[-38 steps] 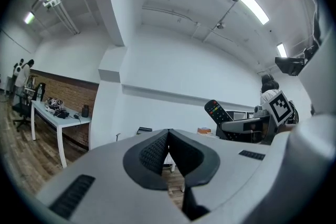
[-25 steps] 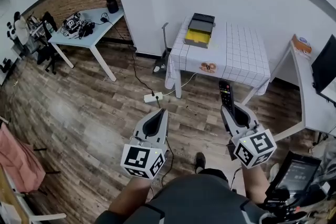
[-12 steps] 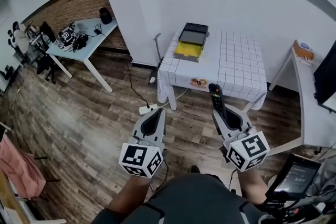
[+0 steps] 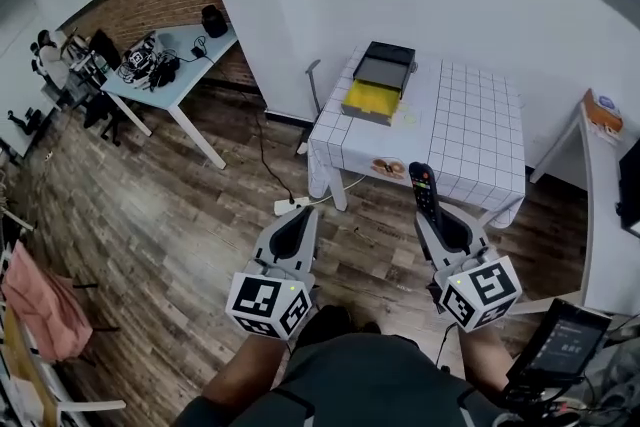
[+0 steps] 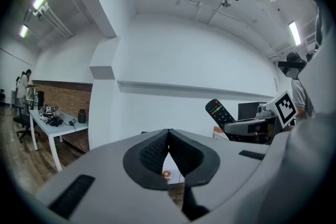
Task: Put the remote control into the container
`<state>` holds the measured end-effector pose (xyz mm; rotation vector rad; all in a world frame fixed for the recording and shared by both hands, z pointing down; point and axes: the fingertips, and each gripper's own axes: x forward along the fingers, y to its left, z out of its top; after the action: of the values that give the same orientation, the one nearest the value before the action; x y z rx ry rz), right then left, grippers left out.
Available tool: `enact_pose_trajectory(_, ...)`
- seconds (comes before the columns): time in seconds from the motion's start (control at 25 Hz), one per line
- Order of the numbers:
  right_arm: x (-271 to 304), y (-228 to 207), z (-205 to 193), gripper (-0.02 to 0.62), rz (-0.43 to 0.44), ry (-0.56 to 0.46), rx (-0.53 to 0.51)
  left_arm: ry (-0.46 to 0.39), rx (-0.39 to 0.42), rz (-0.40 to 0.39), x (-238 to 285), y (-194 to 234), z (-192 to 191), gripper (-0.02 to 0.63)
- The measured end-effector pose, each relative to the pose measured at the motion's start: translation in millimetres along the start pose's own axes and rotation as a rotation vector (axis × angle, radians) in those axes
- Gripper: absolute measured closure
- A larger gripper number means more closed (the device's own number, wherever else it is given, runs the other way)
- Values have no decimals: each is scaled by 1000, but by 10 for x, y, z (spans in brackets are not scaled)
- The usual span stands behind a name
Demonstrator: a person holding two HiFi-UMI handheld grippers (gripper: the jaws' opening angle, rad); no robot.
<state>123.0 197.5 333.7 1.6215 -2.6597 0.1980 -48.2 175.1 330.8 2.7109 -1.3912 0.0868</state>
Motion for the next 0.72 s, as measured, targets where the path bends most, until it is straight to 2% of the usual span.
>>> enact_pose_trajectory(0.28, 483, -292, -10, 505, -21, 16, 9, -2, -17, 0, 447, 343, -27, 597)
enact_pose_trajectory(0.72, 1544, -567, 129, 505, -60, 46, -13, -24, -51, -18, 1216, 1212, 111, 595)
